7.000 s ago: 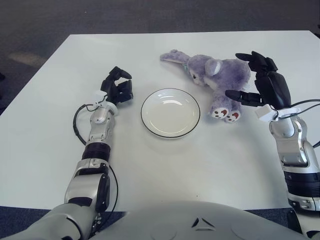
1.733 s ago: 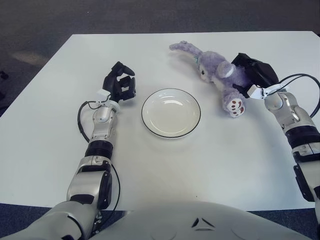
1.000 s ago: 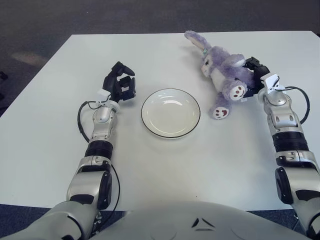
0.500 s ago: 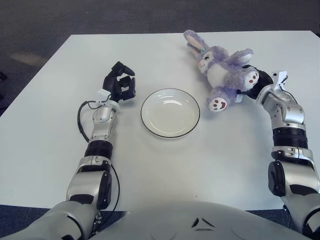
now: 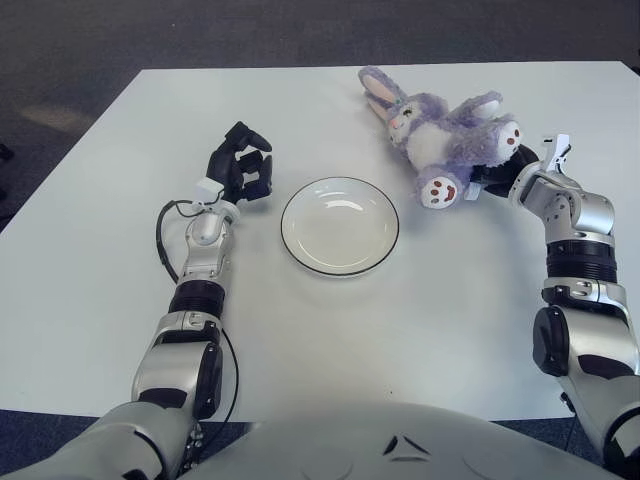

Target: Put the doll into the plate.

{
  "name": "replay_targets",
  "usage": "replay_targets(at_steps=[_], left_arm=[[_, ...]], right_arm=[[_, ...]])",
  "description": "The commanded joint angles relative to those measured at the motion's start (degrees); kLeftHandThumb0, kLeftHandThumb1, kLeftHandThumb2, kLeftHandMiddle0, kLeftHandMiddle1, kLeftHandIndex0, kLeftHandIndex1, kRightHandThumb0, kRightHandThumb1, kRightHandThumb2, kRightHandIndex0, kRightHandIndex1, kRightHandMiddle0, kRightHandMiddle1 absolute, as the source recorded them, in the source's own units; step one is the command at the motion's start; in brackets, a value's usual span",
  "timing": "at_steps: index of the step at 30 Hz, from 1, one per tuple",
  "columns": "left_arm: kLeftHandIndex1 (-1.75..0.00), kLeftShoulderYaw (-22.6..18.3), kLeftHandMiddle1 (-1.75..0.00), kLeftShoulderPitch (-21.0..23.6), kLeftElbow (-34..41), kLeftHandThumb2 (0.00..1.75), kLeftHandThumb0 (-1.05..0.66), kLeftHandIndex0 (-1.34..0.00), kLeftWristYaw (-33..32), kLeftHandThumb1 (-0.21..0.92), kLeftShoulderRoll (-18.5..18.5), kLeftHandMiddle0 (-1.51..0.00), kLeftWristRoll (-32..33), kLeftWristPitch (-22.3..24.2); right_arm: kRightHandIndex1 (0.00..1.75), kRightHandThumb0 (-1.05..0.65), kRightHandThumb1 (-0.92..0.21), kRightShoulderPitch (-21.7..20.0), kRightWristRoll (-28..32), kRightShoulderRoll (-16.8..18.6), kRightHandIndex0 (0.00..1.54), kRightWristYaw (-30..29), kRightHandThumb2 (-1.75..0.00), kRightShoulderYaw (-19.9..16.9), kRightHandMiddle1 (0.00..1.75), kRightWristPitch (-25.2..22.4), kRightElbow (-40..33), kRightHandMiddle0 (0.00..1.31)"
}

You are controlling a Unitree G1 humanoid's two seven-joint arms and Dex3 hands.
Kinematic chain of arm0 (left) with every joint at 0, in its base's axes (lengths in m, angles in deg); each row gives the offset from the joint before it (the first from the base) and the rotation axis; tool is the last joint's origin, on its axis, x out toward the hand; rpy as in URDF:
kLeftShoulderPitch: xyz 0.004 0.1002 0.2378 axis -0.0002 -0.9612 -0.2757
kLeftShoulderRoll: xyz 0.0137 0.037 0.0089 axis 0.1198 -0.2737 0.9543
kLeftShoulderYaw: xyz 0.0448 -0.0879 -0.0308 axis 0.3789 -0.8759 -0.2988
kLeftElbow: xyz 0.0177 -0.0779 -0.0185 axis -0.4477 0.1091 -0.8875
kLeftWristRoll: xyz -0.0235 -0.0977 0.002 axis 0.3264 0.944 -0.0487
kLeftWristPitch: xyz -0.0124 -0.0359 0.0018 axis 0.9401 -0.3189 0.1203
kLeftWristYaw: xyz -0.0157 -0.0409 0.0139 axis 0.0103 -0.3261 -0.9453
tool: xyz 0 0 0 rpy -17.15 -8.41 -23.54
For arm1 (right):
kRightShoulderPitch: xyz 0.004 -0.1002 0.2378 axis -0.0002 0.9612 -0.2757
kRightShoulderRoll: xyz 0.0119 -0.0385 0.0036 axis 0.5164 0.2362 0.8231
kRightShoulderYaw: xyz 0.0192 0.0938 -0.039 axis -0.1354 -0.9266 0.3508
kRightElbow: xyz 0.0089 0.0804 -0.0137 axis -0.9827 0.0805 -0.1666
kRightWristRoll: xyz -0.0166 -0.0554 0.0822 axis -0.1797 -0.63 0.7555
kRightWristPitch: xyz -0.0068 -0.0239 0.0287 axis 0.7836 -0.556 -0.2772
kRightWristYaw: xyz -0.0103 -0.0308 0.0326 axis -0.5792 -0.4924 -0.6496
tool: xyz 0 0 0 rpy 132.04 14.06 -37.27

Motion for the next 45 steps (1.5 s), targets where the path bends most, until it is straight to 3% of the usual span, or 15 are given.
replay_targets(at_steps=[1, 6, 8, 10, 15, 17, 19, 23, 26, 29, 38, 45], left_arm=[[-1.75, 1.3, -1.74, -6.7, -4.8, 1.07, -0.42, -0.46, -1.3, 0.52, -1.3, -0.96, -2.4, -2.0], [-1.75, 1.5, -1.74, -6.6, -5.3, 1.05, -0.42, -0.45, -2.2, 0.53, -0.9, -0.94, -3.4, -3.3], [-1.75, 1.8, -1.73, -6.4, -5.5, 1.05, -0.42, -0.45, -3.1, 0.53, -0.7, -0.93, -4.4, -4.3], [-1.75, 2.0, -1.72, -6.3, -6.0, 1.04, -0.41, -0.44, -4.1, 0.53, -0.4, -0.92, -5.4, -5.4], [-1.75, 4.8, -1.71, -6.3, -5.6, 0.97, -0.40, -0.40, -14.1, 0.59, 2.0, -0.82, -16.1, -8.8], [-1.75, 6.4, -1.72, -7.1, -2.5, 1.06, -0.17, -0.30, -18.8, 0.53, 2.7, -0.63, -21.5, -8.3], [-1.75, 7.6, -1.72, -7.9, 1.6, 1.05, -0.09, -0.26, -22.7, 0.54, 3.2, -0.55, -26.3, -6.9], [-1.73, 10.1, -1.69, -7.3, 5.0, 0.67, -0.02, -0.11, -30.3, 0.82, 6.2, -0.30, -36.0, -4.6], [-1.36, 12.0, -1.31, -4.1, 3.4, 0.73, -0.38, -0.04, -35.5, 0.73, 9.7, -0.17, -42.2, -3.8], [-1.11, 13.8, -1.10, 0.1, 0.5, 0.78, -0.49, -0.01, -40.0, 0.68, 12.6, -0.10, -46.5, -3.2], [-0.71, 20.2, -0.75, 6.4, -5.7, 0.75, -0.58, 0.00, -50.4, 0.63, 16.3, 0.00, -53.4, -2.1], [-0.44, 27.4, -0.50, 14.6, -14.1, 0.61, -0.69, 0.00, -57.9, 0.72, 15.3, 0.00, -58.6, 0.1]], right_arm=[[1.63, 0.00, -0.16, 0.0, 0.8, 1.1, 0.79, 0.6, -1.47, 0.1, 1.75, -2.0, 2.1, 0.48], [1.69, 0.00, -0.21, -0.6, 1.1, 1.2, 0.74, 0.5, -1.43, -0.2, 1.75, -3.1, 2.6, 0.42], [1.72, 0.00, -0.30, -0.9, 1.6, 1.3, 0.58, 0.4, -1.33, -0.6, 1.75, -3.9, 2.7, 0.44], [1.73, 0.00, -0.36, -1.1, 1.8, 1.5, 0.51, 0.3, -1.28, -1.0, 1.75, -4.5, 2.8, 0.42], [1.74, 0.00, -0.45, -1.9, 2.8, 1.7, 0.41, -0.4, -1.17, -2.1, 1.75, -7.2, 3.0, 0.38], [1.75, 0.00, -0.48, -2.2, 2.9, 1.7, 0.39, -0.6, -1.13, -2.1, 1.75, -7.7, 3.2, 0.36], [1.75, 0.00, -0.49, -2.5, 2.9, 1.8, 0.38, -0.7, -1.12, -2.1, 1.75, -8.1, 3.3, 0.35], [1.74, 0.00, -0.50, -3.4, 3.8, 2.5, 0.37, -1.0, -1.11, -2.4, 1.75, -10.2, 2.6, 0.35], [1.74, 0.00, -0.48, -3.6, 5.1, 3.0, 0.39, -1.1, -1.13, -3.2, 1.75, -12.8, 0.8, 0.36], [1.74, 0.00, -0.47, -3.5, 5.8, 3.3, 0.39, -1.0, -1.14, -3.4, 1.75, -13.8, -0.2, 0.37], [1.75, 0.00, -0.51, -3.4, 9.5, 5.1, 0.37, -2.9, -1.10, -6.4, 1.75, -19.8, -4.0, 0.34], [1.75, 0.00, -0.49, -3.8, 11.8, 6.0, 0.38, -2.1, -1.11, -7.0, 1.75, -22.7, -5.9, 0.35]])
